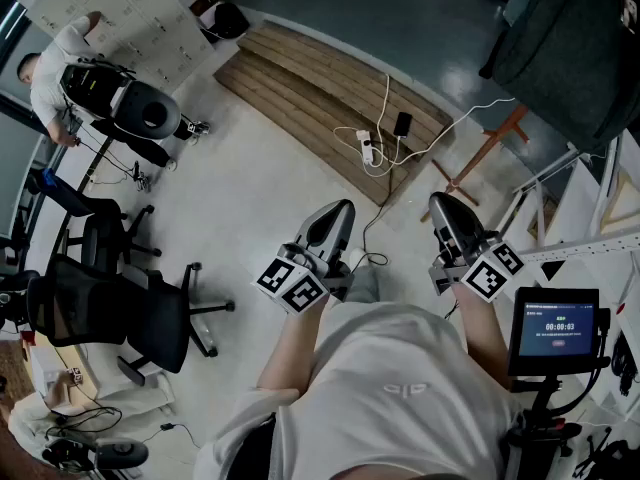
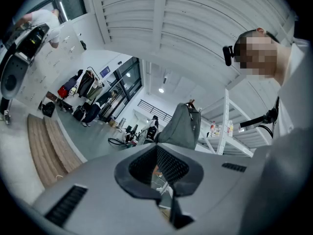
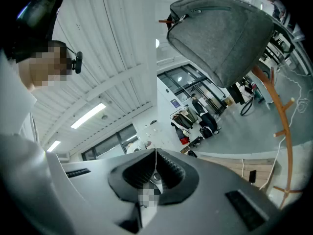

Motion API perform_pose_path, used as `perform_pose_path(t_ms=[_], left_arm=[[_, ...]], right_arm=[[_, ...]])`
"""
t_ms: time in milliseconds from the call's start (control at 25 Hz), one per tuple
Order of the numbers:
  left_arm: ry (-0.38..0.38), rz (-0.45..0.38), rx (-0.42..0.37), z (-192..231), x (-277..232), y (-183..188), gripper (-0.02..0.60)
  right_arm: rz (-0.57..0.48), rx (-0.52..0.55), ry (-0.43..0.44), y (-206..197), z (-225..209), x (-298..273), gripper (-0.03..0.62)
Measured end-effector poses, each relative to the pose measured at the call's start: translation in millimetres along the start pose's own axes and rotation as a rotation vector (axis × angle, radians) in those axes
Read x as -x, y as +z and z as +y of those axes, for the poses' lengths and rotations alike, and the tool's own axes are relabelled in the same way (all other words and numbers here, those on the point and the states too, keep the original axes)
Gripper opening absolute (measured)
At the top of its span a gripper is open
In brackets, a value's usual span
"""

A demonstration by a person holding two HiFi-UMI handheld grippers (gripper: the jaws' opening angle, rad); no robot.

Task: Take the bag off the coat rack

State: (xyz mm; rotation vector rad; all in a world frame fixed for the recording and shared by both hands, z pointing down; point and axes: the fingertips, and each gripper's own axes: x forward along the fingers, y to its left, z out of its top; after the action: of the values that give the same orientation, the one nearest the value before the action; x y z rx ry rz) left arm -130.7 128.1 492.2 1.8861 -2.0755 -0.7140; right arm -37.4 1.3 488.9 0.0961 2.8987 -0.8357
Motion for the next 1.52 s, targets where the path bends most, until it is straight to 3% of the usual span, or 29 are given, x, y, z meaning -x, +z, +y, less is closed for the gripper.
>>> perform_pose_path(t_ms=[280, 520, 1000, 1200, 1360, 1400, 1520], left_arm=[[-0.015, -0.002, -0.005, 82.4, -51.7, 57.0, 0.006], [-0.016, -0.003, 0.008, 129.3, -93.6, 84.3, 0.006], [-0.008, -0.042, 0.009, 141.0, -127.7, 95.4, 0.008], [-0.081, -0.071, -0.028, 126.7, -168.9, 119.3, 0.008], [-0.191, -0.104, -0.086, 94.6, -216.0, 149.4, 0.008], [-0.221, -0.113, -0.102, 86.9, -226.2, 159.0, 0.008], [-0.322, -0.135, -0.137, 63.6, -259.1, 191.8, 0.008]], right_arm=[[-0.002, 0.016, 0.024, 20.8, -28.8, -108.6, 0.012], [0.006, 0.020, 0.051, 36.8, -52.5, -172.5, 0.012], [0.039, 0.069, 0.104, 58.6, -61.3, -204.2, 0.014], [-0.059, 0.139, 0.144, 117.7, -44.7, -209.9, 0.015], [-0.166, 0.266, 0.157, 188.2, -26.8, -200.1, 0.022], [-0.199, 0.288, 0.154, 205.5, -21.5, -197.3, 0.048], [-0.293, 0.368, 0.106, 254.9, -6.4, -187.4, 0.052]])
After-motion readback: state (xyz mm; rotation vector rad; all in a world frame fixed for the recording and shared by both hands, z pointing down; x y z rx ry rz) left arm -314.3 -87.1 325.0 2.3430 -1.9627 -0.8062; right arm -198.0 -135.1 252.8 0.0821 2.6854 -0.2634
